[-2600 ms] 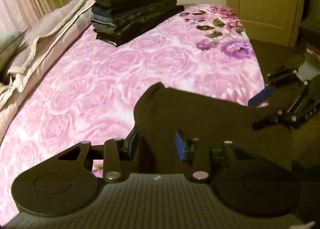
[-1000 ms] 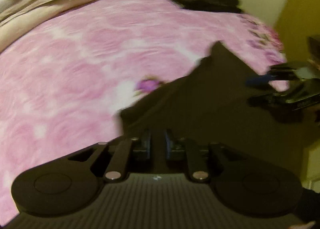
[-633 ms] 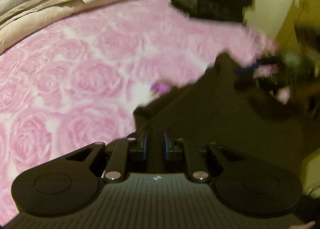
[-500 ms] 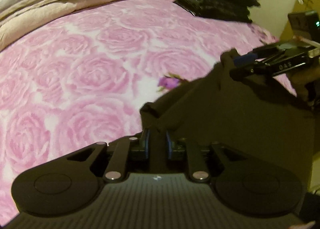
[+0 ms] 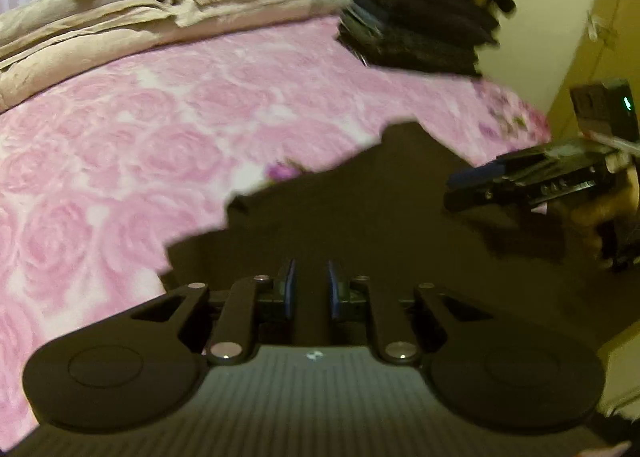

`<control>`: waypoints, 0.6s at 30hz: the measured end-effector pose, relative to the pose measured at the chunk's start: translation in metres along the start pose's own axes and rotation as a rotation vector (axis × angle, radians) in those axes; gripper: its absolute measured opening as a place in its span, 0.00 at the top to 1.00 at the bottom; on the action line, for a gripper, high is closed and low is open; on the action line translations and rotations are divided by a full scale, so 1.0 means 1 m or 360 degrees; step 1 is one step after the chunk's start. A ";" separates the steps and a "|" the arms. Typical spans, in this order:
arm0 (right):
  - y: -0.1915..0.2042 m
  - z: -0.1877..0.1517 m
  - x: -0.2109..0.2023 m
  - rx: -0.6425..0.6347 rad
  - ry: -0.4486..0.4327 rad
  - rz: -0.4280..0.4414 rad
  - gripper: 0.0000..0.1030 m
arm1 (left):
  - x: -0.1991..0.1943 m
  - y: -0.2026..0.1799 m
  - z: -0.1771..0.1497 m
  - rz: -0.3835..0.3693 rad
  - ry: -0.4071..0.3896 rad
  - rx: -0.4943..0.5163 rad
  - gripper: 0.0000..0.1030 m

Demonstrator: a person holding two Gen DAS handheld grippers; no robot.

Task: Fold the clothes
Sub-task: 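Grasp the sweater edge with the left gripper and fold it over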

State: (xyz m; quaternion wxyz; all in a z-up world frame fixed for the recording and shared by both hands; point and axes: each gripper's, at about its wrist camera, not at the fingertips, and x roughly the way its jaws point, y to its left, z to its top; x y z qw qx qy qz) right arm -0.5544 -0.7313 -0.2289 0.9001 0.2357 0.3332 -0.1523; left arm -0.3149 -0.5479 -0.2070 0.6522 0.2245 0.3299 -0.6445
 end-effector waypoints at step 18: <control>0.068 -0.085 -0.045 -0.0432 -0.0099 -0.0056 0.45 | -0.070 -0.036 -0.067 0.0045 -0.0043 -0.0010 0.90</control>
